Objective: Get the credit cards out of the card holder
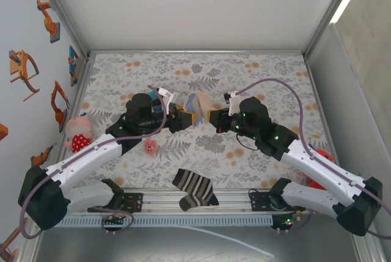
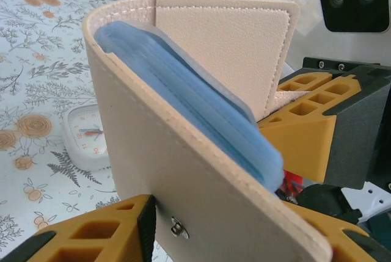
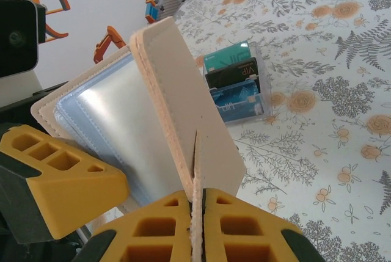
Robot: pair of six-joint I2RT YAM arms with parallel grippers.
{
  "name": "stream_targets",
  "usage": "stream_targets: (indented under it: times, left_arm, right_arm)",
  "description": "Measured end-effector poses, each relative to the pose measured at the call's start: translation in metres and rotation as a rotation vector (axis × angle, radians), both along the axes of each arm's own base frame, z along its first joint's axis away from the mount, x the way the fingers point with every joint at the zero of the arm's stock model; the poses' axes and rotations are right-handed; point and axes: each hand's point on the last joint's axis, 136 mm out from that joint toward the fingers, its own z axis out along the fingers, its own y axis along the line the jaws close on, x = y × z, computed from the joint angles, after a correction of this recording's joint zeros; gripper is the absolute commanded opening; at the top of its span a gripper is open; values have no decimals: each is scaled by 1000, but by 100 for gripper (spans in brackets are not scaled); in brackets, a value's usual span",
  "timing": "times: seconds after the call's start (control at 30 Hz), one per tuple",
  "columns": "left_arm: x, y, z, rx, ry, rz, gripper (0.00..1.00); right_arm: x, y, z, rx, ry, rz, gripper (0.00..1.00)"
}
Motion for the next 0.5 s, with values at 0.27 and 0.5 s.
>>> stream_targets:
  times: [0.27, 0.5]
  left_arm:
    - [-1, 4, -2, 17, 1, 11, 17]
    - [-3, 7, -2, 25, 5, 16, 4]
  right_arm:
    - [0, 1, 1, 4, -2, 5, 6]
    - [-5, 6, 4, -4, -35, 56, 35]
